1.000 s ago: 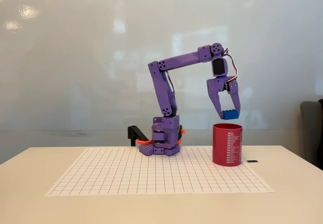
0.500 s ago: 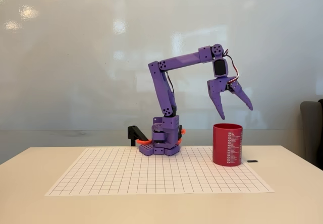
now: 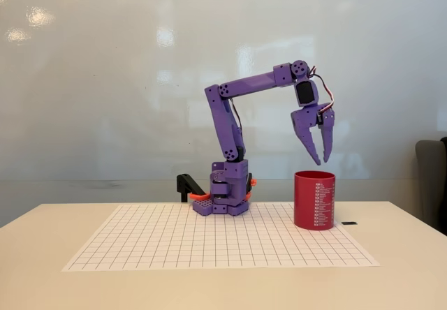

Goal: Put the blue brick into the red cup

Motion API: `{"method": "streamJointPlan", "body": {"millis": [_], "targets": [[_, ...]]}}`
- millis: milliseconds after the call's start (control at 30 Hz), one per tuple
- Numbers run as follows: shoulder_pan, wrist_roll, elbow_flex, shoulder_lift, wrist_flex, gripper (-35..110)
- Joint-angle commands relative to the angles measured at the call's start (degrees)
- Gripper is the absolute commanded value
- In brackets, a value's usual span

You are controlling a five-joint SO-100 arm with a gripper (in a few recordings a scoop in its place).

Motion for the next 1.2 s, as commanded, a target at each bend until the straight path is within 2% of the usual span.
{"method": "streamJointPlan", "body": {"millis": [0,167,233,333,467,600,700,800,933,1167], "targets": [[2.3,-0.5,-2.8,2.9,-2.6,-1],[16.9,1.7,-7.6,-5.2,-9.8,-1],[25.0,8.1,-10.7,-8.5,-16.0,-1],[34.6,19.2,-14.0,-10.4,-20.1,-1],[43.6,26.0,-12.1,-2.9,-21.3,-1],[55.5,35.7,-6.5,11.7,-26.0,-1],[62.4,33.8,-0.4,24.6,-26.9,-1],[65.8,31.3,7.0,38.5,-26.2,-1],[65.4,29.2,18.3,54.3,-26.0,-1],[61.2,29.6,43.1,67.9,-33.4,-1]]}}
